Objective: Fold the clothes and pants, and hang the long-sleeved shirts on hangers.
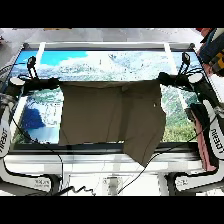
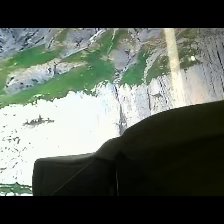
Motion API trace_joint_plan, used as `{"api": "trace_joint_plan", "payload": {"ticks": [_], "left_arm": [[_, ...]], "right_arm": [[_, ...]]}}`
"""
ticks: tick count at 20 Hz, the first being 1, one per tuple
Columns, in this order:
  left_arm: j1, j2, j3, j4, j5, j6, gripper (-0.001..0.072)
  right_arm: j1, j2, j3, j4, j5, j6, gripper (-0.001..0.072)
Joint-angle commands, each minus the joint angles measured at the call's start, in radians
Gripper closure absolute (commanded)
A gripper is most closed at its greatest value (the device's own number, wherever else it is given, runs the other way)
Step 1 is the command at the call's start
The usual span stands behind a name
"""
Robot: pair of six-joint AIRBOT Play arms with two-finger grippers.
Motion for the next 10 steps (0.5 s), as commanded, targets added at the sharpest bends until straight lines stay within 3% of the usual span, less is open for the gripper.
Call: {"api": "trace_joint_plan", "payload": {"ticks": [1, 6, 10], "left_arm": [[-0.001, -0.032, 0.000, -0.007, 0.017, -0.001, 0.0691], [0.014, -0.032, 0.000, 0.081, -0.246, -0.084, 0.0691], [0.027, -0.032, 0.000, 0.251, -0.449, -0.168, 0.0692]], "right_arm": [[-0.025, -0.040, 0.000, -0.026, 0.031, 0.043, 0.0703], [-0.117, -0.040, 0.000, -0.033, 0.341, 0.057, 0.0704], [-0.166, -0.040, 0.000, -0.107, 0.541, 0.057, 0.0703]]}}
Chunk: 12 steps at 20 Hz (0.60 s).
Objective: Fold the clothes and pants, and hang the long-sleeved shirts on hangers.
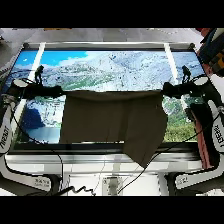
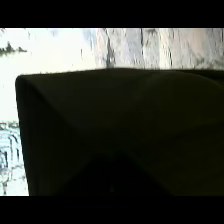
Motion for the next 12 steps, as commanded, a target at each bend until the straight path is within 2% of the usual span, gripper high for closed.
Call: {"api": "trace_joint_plan", "payload": {"ticks": [1, 4, 9, 10, 11, 12], "left_arm": [[0.008, -0.002, 0.000, 0.184, -0.182, -0.082, 0.0692], [0.008, -0.003, 0.000, 0.309, -0.240, -0.105, 0.0692], [0.000, -0.010, 0.000, 0.311, -0.249, -0.103, 0.0687], [0.000, -0.012, 0.000, 0.311, -0.242, -0.103, 0.0581], [0.000, -0.012, 0.000, 0.311, -0.241, -0.103, 0.0323], [0.000, -0.011, 0.000, 0.311, -0.242, -0.103, 0.0081]], "right_arm": [[-0.031, -0.002, -0.001, -0.101, 0.209, 0.005, 0.0704], [-0.022, -0.002, -0.020, -0.167, 0.289, 0.005, 0.0703], [-0.022, -0.002, -0.026, -0.235, 0.331, 0.059, 0.0693], [-0.021, -0.002, -0.035, -0.226, 0.327, 0.059, 0.0553], [-0.021, -0.002, -0.050, -0.221, 0.330, 0.058, 0.0257], [-0.022, -0.002, -0.062, -0.230, 0.343, 0.051, 0.0204]]}}
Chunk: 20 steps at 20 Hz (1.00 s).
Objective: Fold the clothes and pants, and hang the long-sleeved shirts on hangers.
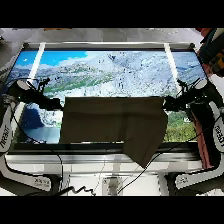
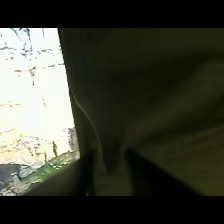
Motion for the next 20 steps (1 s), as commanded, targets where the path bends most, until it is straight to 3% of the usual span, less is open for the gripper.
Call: {"api": "trace_joint_plan", "payload": {"ticks": [1, 2, 3, 4, 8, 11, 18, 20], "left_arm": [[0.000, 0.000, 0.000, 0.013, -0.024, -0.003, 0.0040], [0.002, 0.004, 0.000, 0.013, -0.034, -0.004, 0.0043], [0.006, 0.008, 0.001, 0.013, -0.034, -0.031, 0.0047], [0.015, 0.015, 0.001, 0.013, -0.034, -0.068, 0.0079], [0.069, 0.099, 0.001, 0.013, -0.058, -0.082, 0.0079], [0.134, 0.185, 0.001, 0.012, -0.059, -0.082, 0.0141], [0.335, 0.349, -0.179, 0.013, -0.063, -0.081, 0.0161], [0.394, 0.380, -0.289, 0.013, -0.063, -0.066, 0.0163]], "right_arm": [[-0.001, -0.001, -0.032, -0.044, 0.062, -0.003, 0.0204], [-0.002, -0.001, -0.040, -0.072, 0.096, -0.025, 0.0218], [-0.006, -0.001, -0.052, -0.095, 0.142, -0.047, 0.0287], [-0.013, 0.000, -0.071, -0.109, 0.187, -0.069, 0.0310], [-0.064, 0.060, -0.283, -0.082, 0.257, -0.145, 0.0312], [-0.094, 0.155, -0.509, -0.016, 0.176, -0.207, 0.0313], [-0.097, 0.285, -0.853, 0.144, -0.085, -0.233, 0.0314], [-0.097, 0.285, -0.904, 0.180, -0.130, -0.242, 0.0349]]}}
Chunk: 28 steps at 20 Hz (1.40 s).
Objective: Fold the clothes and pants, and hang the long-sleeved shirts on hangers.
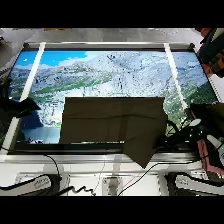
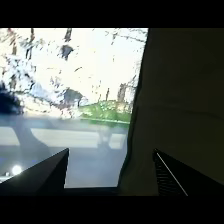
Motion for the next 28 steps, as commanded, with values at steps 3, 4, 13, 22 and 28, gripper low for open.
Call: {"api": "trace_joint_plan", "payload": {"ticks": [3, 4, 13, 22, 28], "left_arm": [[0.131, 0.077, -0.266, -0.002, 0.001, 0.062, 0.0181], [0.135, 0.079, -0.303, -0.002, 0.001, 0.073, 0.0181], [0.122, 0.079, -0.480, -0.200, 0.003, 0.219, 0.0238], [-0.016, 0.072, -0.532, -0.034, 0.020, 0.236, 0.0237], [-0.067, -0.007, -0.533, -0.074, 0.050, 0.237, 0.0264]], "right_arm": [[-0.002, 0.018, -0.122, 0.145, -0.145, -0.122, 0.0516], [-0.002, 0.018, -0.121, 0.191, -0.140, -0.160, 0.0566], [0.032, 0.018, -0.121, 0.368, -0.175, -0.323, 0.0705], [0.159, 0.307, -0.121, 0.211, -0.364, -0.133, 0.0706], [0.159, 0.383, -0.121, 0.206, -0.350, -0.100, 0.0705]]}}
